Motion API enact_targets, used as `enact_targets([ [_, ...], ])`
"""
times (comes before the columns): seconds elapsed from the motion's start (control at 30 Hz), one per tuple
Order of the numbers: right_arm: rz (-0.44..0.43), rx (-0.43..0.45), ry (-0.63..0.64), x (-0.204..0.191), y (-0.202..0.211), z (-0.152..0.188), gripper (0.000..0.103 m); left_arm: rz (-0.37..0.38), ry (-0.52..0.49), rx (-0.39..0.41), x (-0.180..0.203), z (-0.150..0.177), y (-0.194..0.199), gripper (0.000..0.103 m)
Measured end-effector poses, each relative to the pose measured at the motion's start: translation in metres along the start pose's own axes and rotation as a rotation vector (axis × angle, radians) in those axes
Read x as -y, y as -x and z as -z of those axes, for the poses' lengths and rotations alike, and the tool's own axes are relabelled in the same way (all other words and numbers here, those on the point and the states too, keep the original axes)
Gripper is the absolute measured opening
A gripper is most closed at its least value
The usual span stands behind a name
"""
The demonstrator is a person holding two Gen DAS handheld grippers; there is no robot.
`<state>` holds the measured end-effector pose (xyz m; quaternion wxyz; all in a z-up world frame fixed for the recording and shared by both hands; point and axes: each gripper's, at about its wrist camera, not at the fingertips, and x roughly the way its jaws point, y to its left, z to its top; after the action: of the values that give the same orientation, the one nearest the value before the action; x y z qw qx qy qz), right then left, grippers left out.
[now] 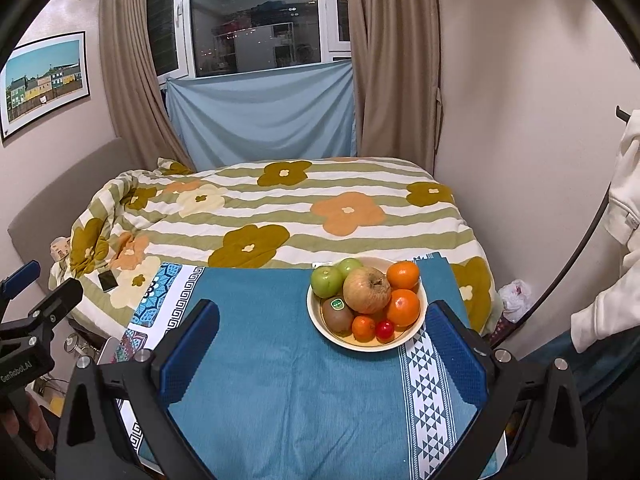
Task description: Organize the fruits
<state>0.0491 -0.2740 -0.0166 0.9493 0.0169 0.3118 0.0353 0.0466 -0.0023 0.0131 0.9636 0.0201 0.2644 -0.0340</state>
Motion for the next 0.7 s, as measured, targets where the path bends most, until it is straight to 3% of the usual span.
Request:
enact_targets([
  [0.7,0.006,-0.002,-0.016,0.014,-0.005,-0.004,0.103,0.017,-0.005,-0.008,0.009,0.000,-0.002,0.103],
])
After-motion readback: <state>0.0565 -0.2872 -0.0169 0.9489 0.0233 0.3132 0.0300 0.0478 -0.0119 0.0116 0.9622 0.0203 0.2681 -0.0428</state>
